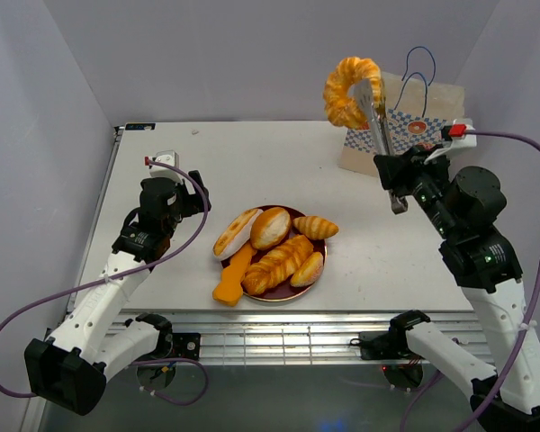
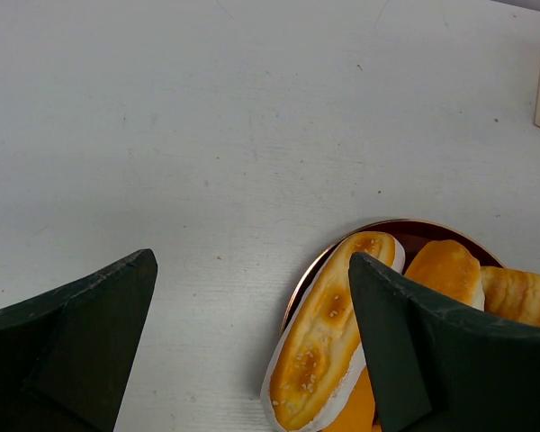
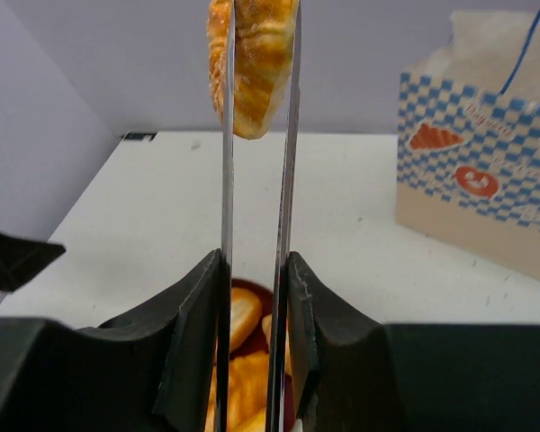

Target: Place the fake bread into the paper bag

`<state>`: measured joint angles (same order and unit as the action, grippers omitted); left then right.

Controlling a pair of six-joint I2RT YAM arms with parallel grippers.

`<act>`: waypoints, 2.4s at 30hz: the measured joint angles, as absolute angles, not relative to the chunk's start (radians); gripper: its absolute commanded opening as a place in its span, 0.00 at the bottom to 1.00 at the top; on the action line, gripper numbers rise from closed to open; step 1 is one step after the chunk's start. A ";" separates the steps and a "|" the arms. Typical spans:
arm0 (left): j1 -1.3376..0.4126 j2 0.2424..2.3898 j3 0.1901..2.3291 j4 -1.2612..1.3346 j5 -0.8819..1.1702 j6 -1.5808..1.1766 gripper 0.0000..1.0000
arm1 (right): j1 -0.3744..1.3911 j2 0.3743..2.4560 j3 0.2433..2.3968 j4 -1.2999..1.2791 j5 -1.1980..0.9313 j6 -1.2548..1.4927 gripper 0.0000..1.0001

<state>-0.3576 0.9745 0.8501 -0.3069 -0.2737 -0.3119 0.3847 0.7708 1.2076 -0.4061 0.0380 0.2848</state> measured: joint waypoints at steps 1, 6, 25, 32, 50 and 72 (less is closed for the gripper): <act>-0.358 0.975 0.850 -0.307 -0.272 -0.312 0.98 | 0.385 0.800 1.244 -0.392 0.069 0.279 0.08; -0.358 0.980 0.850 -0.307 -0.261 -0.312 0.98 | 0.385 0.894 1.395 -0.382 0.226 0.264 0.08; -0.358 0.980 0.850 -0.307 -0.235 -0.315 0.98 | 0.241 1.139 1.674 -0.355 0.595 0.160 0.08; -0.358 0.980 0.850 -0.307 -0.224 -0.315 0.98 | -0.142 1.229 1.669 -0.435 0.276 0.303 0.08; -0.358 0.980 0.850 -0.307 -0.202 -0.315 0.98 | -0.295 1.268 1.521 -0.376 -0.082 0.438 0.08; -0.358 0.993 0.850 -0.307 -0.202 -0.315 0.98 | -0.295 1.353 1.520 -0.336 -0.122 0.438 0.55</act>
